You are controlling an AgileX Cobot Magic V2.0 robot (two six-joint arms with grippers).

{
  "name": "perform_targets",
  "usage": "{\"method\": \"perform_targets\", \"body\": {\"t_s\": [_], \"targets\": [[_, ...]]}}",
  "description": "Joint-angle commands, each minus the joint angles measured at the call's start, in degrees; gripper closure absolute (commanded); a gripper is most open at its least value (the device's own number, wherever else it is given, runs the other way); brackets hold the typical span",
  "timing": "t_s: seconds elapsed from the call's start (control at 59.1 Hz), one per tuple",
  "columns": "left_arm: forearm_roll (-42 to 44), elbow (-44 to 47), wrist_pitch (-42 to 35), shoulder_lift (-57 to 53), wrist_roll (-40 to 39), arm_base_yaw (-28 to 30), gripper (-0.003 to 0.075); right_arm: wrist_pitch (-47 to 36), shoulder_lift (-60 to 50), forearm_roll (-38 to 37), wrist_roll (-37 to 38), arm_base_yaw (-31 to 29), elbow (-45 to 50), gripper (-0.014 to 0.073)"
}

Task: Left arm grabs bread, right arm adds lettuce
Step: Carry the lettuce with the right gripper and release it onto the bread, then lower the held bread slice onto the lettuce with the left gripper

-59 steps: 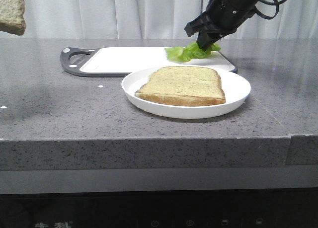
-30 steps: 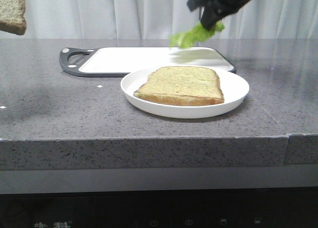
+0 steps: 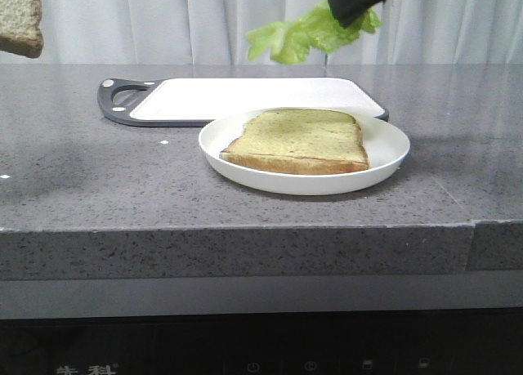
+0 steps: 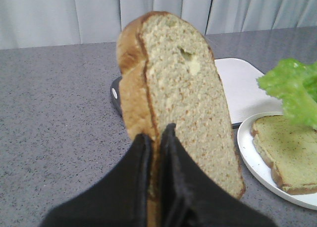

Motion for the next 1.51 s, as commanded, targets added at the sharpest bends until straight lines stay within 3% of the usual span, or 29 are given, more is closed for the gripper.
{"method": "perform_targets", "body": {"t_s": [0.0,0.355,0.558,0.677,0.964,1.049,1.302,1.404,1.488], "targets": [[-0.4,-1.6,-5.7,-0.1,-0.5,0.1,0.0741,-7.0,-4.3,1.7,-0.5,1.5,3.2,0.0657],[-0.4,-1.6,-5.7,-0.1,-0.5,0.1,0.0741,-14.4,-1.2,5.5,-0.5,3.7,7.1,0.0657],[-0.4,-1.6,-5.7,-0.1,-0.5,0.1,0.0741,-13.6,1.6,6.7,-0.5,3.7,7.1,0.0636],[-0.4,-1.6,-5.7,-0.1,-0.5,0.1,0.0741,-12.9,1.6,6.7,-0.5,3.7,7.1,0.0543],[-0.4,-1.6,-5.7,-0.1,-0.5,0.1,0.0741,-13.1,1.0,6.7,-0.5,3.6,7.0,0.0141],[-0.4,-1.6,-5.7,-0.1,-0.5,0.1,0.0741,-13.0,-0.1,6.7,-0.5,3.6,7.0,0.0083],[-3.3,-1.6,-5.5,-0.1,-0.5,0.1,0.0741,-11.1,-10.6,6.7,-0.6,3.6,7.3,0.0113],[-4.6,-2.0,-5.1,0.7,-0.5,0.1,0.0741,-10.3,-14.8,6.7,-0.6,3.6,8.6,0.0254],[-6.4,-3.8,-3.1,2.3,-0.5,0.1,0.0741,-10.3,-18.1,6.3,-0.6,3.6,10.4,0.0442]]}}
